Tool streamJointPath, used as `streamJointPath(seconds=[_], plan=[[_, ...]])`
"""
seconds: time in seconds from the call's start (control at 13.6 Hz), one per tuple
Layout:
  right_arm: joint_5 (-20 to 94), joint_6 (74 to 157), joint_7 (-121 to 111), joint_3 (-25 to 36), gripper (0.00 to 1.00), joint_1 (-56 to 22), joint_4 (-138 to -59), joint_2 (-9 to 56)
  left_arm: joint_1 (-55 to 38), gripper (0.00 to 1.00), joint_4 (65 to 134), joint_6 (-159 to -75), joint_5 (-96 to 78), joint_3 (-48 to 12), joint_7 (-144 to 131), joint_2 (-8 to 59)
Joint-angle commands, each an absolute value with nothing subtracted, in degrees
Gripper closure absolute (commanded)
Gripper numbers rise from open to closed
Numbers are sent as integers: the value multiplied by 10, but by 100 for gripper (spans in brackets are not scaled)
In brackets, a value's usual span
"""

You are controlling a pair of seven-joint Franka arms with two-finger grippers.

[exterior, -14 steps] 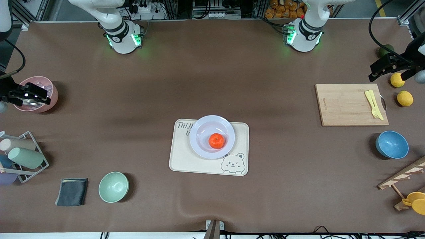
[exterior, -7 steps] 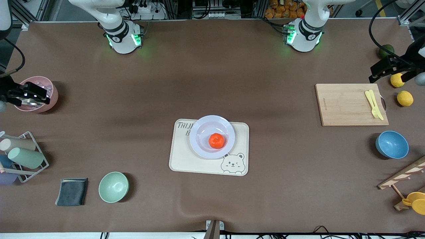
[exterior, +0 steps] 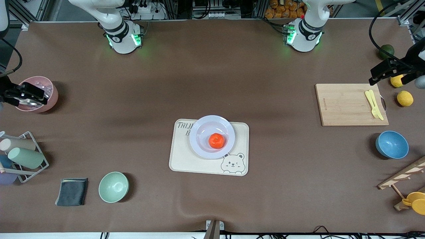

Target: Place orange and plate with both arms

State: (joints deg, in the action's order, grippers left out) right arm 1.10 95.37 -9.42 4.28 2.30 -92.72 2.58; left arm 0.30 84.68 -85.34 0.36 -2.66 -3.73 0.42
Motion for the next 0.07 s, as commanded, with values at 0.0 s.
streamJointPath(seconds=[0.0], plan=[[7,949,-97,40,0,28,-919,30,4,0,827,-846,8,-26,-40,14]])
